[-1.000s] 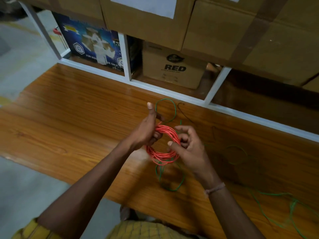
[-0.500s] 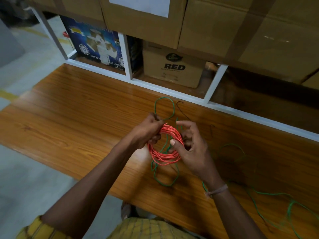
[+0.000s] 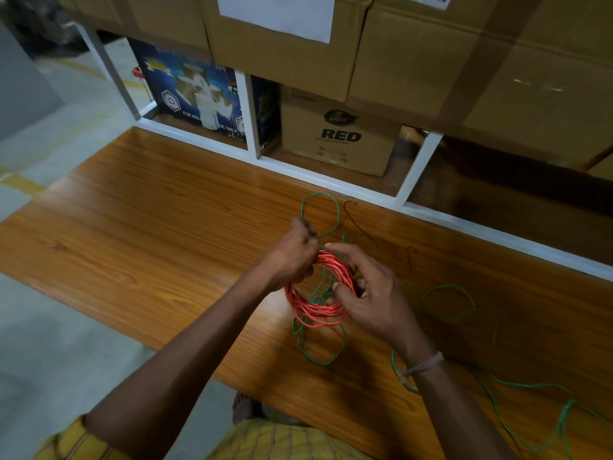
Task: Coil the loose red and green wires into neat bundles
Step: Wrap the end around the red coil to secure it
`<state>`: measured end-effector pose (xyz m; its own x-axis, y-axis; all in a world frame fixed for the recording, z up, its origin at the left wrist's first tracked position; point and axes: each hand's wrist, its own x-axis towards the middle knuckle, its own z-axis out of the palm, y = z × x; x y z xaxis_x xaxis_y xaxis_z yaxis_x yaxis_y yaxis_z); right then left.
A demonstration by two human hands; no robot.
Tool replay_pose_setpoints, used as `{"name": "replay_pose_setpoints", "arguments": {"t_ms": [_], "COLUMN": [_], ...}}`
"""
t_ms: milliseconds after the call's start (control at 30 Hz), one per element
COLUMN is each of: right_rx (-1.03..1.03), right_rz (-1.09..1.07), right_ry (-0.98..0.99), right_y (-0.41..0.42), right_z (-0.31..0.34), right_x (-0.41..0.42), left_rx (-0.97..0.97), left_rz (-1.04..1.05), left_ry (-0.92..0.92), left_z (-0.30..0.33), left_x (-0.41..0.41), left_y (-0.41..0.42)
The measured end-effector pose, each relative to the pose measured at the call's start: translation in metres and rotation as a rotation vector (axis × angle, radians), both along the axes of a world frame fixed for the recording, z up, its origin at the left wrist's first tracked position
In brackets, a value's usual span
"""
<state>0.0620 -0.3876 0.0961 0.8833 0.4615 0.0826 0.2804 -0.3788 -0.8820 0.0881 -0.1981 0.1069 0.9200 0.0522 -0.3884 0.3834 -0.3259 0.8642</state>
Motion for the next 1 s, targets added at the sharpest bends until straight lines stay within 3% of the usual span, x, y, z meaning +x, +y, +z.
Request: {"name": "replay_pose_setpoints", "arguments": {"t_ms": [133, 300, 500, 600, 800, 1000], "right_rx": [0.042, 0.085, 0.112, 0.095, 0.112, 0.068], "right_rz": [-0.049, -0.157, -0.279, -0.295, -0.341, -0.235], "right_ry": [0.036, 0.017, -0.032, -0.03, -0.029, 0.046], "right_y": [0.003, 0.013, 0.031, 0.037, 0.057, 0.063], "right_z": [0.003, 0.006, 0.0, -0.006, -0.019, -0.03], "right_x": [0.003, 0.009, 0.019, 0.025, 0.031, 0.048], "left_rx": [-0.229, -0.479, -0.372, -0.402, -0.619, -0.48], "left_rz": [0.052, -0.092, -0.145, -0.154, 0.201, 0.295], "left_ry": [0.033, 0.084, -0.073, -0.068, -0.017, -0.137], "left_z": [-0.002, -0.001, -0.015, -0.022, -0.035, -0.036], "left_x": [0.006, 0.007, 0.0, -0.001, 0.005, 0.011], "left_y": [0.008, 0.033, 0.047, 0.051, 0.041, 0.045]}}
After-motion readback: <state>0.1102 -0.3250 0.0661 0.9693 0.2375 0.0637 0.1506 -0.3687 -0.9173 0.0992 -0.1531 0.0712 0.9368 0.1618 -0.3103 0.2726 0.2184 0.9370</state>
